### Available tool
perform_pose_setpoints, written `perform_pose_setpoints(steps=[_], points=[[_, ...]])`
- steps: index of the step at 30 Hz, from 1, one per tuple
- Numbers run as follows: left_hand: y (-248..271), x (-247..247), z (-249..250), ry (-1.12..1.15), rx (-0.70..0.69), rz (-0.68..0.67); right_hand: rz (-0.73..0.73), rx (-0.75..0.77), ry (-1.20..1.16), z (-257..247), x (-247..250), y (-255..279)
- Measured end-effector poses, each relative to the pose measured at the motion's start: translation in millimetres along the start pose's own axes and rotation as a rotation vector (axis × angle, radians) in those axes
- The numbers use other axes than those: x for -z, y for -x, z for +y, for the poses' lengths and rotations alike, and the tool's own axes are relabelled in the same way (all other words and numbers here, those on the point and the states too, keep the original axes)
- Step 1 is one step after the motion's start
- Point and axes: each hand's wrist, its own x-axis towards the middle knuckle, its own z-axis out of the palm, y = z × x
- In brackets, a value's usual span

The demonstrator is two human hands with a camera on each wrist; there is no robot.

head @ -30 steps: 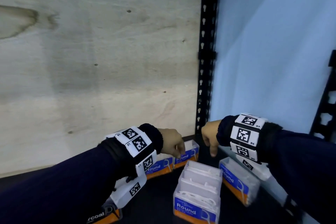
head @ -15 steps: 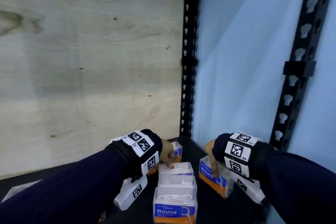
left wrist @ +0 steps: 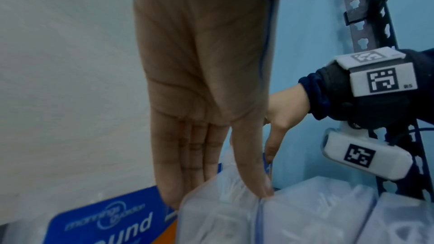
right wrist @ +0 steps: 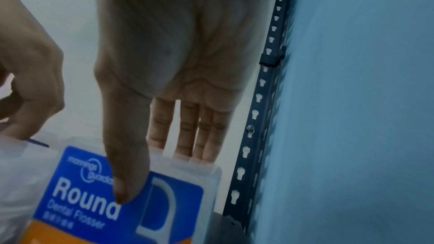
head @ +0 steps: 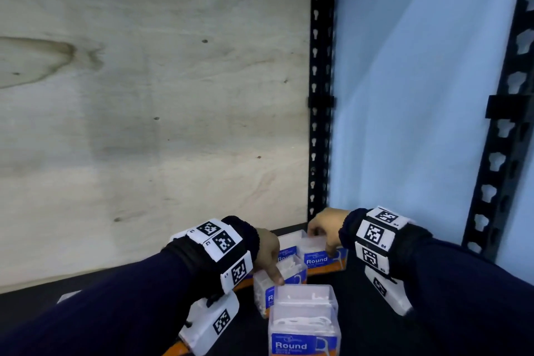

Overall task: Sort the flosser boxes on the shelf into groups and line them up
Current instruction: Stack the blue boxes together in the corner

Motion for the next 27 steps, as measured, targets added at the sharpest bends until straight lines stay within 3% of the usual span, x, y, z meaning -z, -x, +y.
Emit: perform_pose_setpoints(steps=[27], points=[[30, -8, 2, -0.207, 0.207, 0.065, 0.067, 0.167, 0.061, -24, -11, -17]])
